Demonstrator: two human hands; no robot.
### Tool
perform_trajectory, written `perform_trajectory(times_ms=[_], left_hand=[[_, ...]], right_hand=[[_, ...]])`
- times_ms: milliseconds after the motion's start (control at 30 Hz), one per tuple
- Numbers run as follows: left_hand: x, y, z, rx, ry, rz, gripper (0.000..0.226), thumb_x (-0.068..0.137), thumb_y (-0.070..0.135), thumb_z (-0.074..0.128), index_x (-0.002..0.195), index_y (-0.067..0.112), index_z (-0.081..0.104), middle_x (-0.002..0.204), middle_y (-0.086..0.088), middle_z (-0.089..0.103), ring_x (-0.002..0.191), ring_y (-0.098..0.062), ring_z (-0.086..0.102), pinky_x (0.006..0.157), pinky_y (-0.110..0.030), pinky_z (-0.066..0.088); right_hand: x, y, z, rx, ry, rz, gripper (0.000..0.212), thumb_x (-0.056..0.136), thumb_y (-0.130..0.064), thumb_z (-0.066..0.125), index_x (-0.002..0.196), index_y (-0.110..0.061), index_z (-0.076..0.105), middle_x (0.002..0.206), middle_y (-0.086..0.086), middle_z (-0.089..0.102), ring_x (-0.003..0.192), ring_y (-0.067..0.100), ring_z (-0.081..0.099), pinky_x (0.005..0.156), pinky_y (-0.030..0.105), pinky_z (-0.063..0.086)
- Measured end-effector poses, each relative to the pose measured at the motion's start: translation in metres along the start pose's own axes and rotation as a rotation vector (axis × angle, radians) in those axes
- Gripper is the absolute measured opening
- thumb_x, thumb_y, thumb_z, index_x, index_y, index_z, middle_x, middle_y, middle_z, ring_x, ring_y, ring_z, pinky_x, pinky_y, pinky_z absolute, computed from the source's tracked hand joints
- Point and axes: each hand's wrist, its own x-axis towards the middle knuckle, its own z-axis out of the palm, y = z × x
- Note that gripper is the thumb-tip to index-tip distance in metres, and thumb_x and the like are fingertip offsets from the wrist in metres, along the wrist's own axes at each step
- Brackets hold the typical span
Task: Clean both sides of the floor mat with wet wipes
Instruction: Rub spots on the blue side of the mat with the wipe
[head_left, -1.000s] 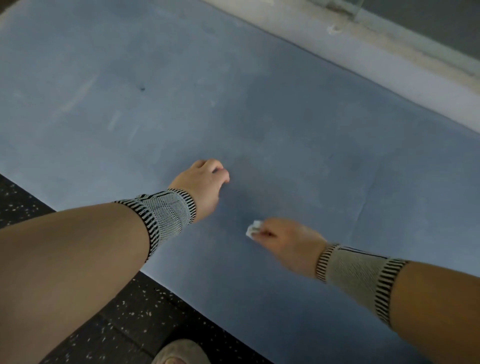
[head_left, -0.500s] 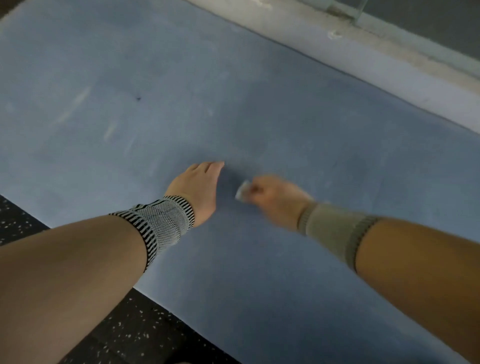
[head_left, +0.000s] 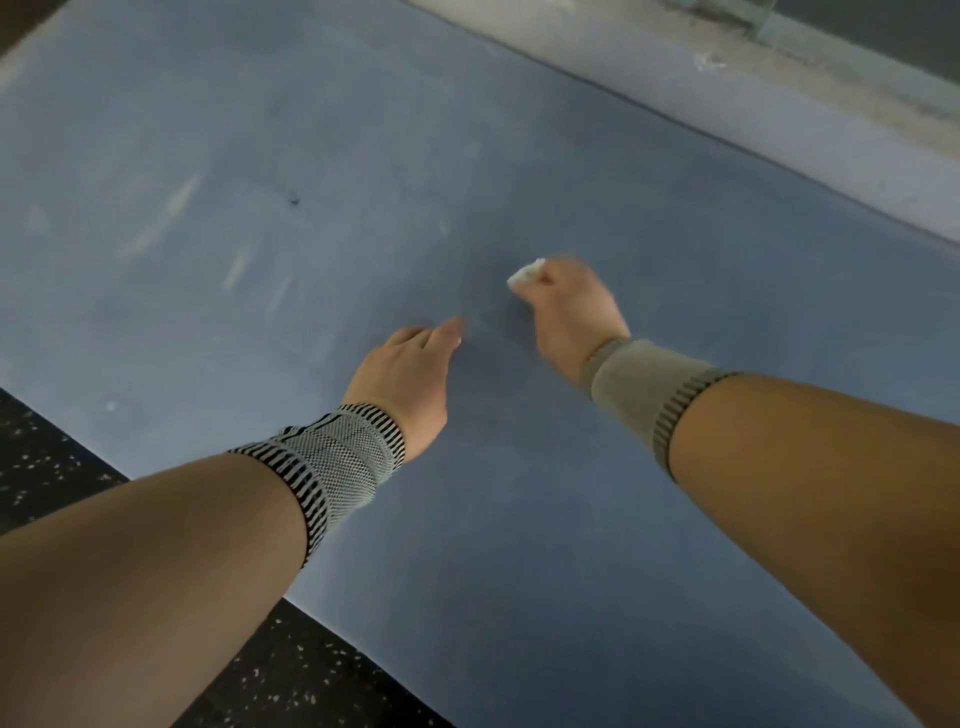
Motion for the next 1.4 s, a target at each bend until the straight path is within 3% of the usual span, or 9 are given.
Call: perform_trajectory(times_ms=[133,300,367,500,633,833,1033,1200,1400], left_hand=[[0.004,0.000,0.000,0.000,0.022,-0.014,0.072,0.083,0.001,0.051,0.149,0.021,0.031,0.136,0.004,0.055,0.128,-0.020,0.043,0.100,-0.031,0.039],[0.006,0.001,0.000,0.005,-0.010,-0.020,0.075,0.084,0.000,0.051,0.151,0.023,0.026,0.134,0.009,0.053,0.127,-0.017,0.041,0.099,-0.028,0.039],[0.008,0.004,0.000,0.079,-0.033,0.009,0.072,0.087,0.007,0.052,0.151,0.023,0.026,0.132,0.003,0.050,0.123,-0.022,0.041,0.100,-0.031,0.039],[0.013,0.012,0.001,0.148,-0.033,0.001,0.054,0.093,0.028,0.048,0.146,0.031,0.038,0.125,-0.003,0.046,0.113,-0.027,0.042,0.093,-0.040,0.045],[0.019,0.016,-0.001,0.142,-0.026,-0.023,0.044,0.095,0.035,0.046,0.139,0.031,0.046,0.123,-0.002,0.047,0.112,-0.027,0.043,0.092,-0.040,0.045],[0.022,0.022,0.000,0.060,-0.007,0.007,0.038,0.095,0.026,0.051,0.131,0.017,0.053,0.143,-0.001,0.040,0.131,-0.024,0.035,0.104,-0.038,0.039],[0.036,0.025,-0.009,0.051,-0.023,-0.030,0.033,0.095,0.017,0.048,0.128,0.019,0.053,0.136,0.002,0.049,0.123,-0.021,0.046,0.097,-0.035,0.041],[0.045,0.029,-0.014,0.136,-0.097,-0.040,0.056,0.092,0.013,0.050,0.146,0.023,0.036,0.139,0.000,0.042,0.123,-0.026,0.041,0.097,-0.037,0.044],[0.056,0.029,-0.015,0.125,-0.105,-0.019,0.052,0.089,0.008,0.049,0.140,0.021,0.047,0.134,-0.006,0.040,0.127,-0.029,0.034,0.105,-0.039,0.040]], right_hand=[[-0.021,-0.022,0.013,-0.043,-0.193,-0.433,0.015,0.091,-0.043,0.048,0.086,-0.038,0.061,0.076,-0.017,0.047,0.069,-0.002,0.041,0.063,0.013,0.028],[0.008,0.016,-0.018,-0.099,0.150,0.099,0.008,0.091,-0.025,0.055,0.086,-0.023,0.062,0.094,-0.004,0.060,0.088,0.015,0.057,0.063,0.024,0.042],[-0.011,0.004,0.000,-0.077,0.031,-0.016,0.015,0.091,-0.015,0.049,0.100,-0.016,0.062,0.102,0.008,0.060,0.093,0.027,0.056,0.070,0.031,0.042],[-0.047,0.000,-0.002,-0.058,-0.138,-0.360,0.022,0.094,-0.038,0.047,0.084,-0.023,0.061,0.078,-0.010,0.057,0.077,0.016,0.051,0.064,0.021,0.032],[-0.021,0.059,-0.034,-0.157,0.111,0.207,0.026,0.091,-0.015,0.049,0.111,-0.021,0.065,0.101,0.003,0.059,0.092,0.024,0.050,0.073,0.027,0.035],[-0.083,0.028,-0.013,-0.047,-0.117,-0.228,0.010,0.091,-0.030,0.058,0.086,-0.030,0.067,0.077,-0.013,0.057,0.070,0.014,0.052,0.065,0.029,0.041],[-0.057,0.074,-0.032,0.061,0.274,0.348,0.016,0.093,-0.024,0.054,0.101,-0.019,0.066,0.095,0.000,0.059,0.089,0.012,0.050,0.082,0.030,0.042],[-0.068,0.024,-0.011,-0.073,-0.161,-0.346,0.056,0.083,-0.056,0.022,0.107,-0.022,0.060,0.095,-0.006,0.052,0.085,0.012,0.046,0.078,0.032,0.043],[-0.007,0.070,-0.043,-0.160,0.134,0.337,0.030,0.089,-0.008,0.046,0.113,-0.014,0.062,0.109,0.013,0.056,0.099,0.026,0.050,0.079,0.033,0.038]])
